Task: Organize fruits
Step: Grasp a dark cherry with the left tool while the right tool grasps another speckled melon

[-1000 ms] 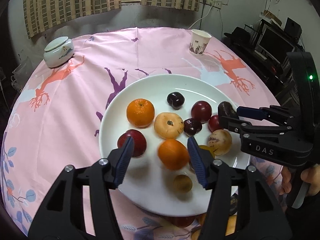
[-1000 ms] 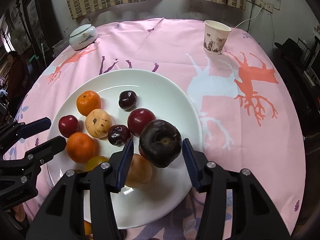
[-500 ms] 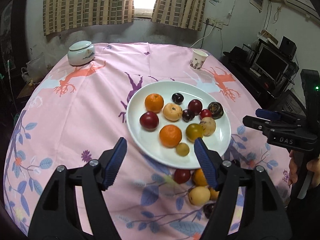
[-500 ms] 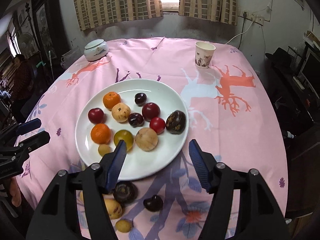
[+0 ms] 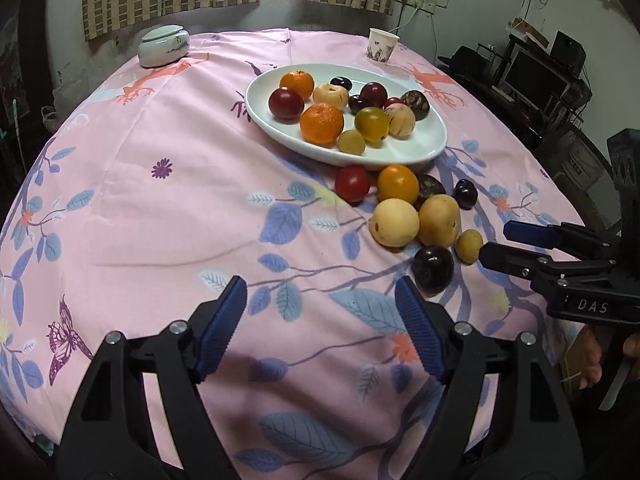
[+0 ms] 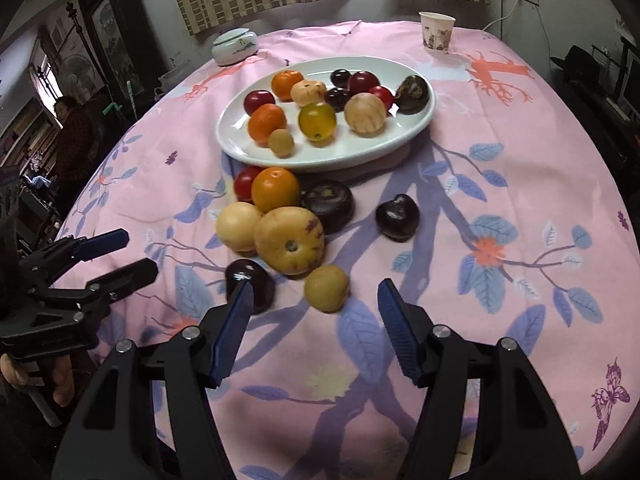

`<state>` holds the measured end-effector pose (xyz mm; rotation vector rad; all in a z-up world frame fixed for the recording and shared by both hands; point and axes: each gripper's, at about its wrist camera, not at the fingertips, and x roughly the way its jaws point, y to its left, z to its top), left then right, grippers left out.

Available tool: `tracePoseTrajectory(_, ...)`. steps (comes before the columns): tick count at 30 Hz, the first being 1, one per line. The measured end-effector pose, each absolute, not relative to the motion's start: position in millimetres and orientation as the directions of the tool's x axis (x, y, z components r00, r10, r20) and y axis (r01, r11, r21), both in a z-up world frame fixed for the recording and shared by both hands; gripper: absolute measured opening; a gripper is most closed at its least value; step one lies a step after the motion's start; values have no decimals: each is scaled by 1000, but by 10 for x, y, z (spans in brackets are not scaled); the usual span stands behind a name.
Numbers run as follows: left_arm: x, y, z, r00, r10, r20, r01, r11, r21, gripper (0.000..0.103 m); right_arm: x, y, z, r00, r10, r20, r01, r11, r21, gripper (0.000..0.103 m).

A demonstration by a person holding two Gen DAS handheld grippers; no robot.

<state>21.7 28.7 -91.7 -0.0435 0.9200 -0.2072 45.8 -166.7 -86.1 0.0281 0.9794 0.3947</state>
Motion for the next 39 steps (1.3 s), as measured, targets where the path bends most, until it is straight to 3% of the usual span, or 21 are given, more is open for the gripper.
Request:
tracePoseTrajectory(9,192,451,-910,600,-183,-779,124,983,-136,78,804,-1405,-958,472,301,-829,-327,933,153,65)
tracePoseTrajectory(14,192,423,-915,594,-205,-778,141,979,-150,78,912,-1420,-1060,435,353,-828,-331,918,218,65)
tracePoseTrajectory(16,187,366,-919,587,-220,-779,159,975,-156,78,938,-1443,-1065,406,414,-815,-337,896,288,46)
tracePoseTrajectory(26,213,-262,-1003,560,-240,-793,276,956,-95,78,559,-1880,-767,557,261,-788,-242,959,146,46)
tracePoseTrajectory(28,257,-334,-1071,548,-241,-801,272,957,-101,75,495,-2032,-821,550,242,-799,-214,966,145,46)
tracePoseTrajectory(30,326,-379,-1151,512,-263,-818,272,953,-137,53,431,-2157,-883,540,237,-807,-193,969,156,46)
tracePoseTrajectory(31,363,-396,-1189,494,-274,-825,270,950,-153,49,401,-2202,-904,537,238,-809,-187,969,161,46)
tracePoseTrajectory(39,529,-604,-1255,502,-278,-819,272,950,-156,52,328,-2253,-1009,519,276,-809,-205,959,195,46)
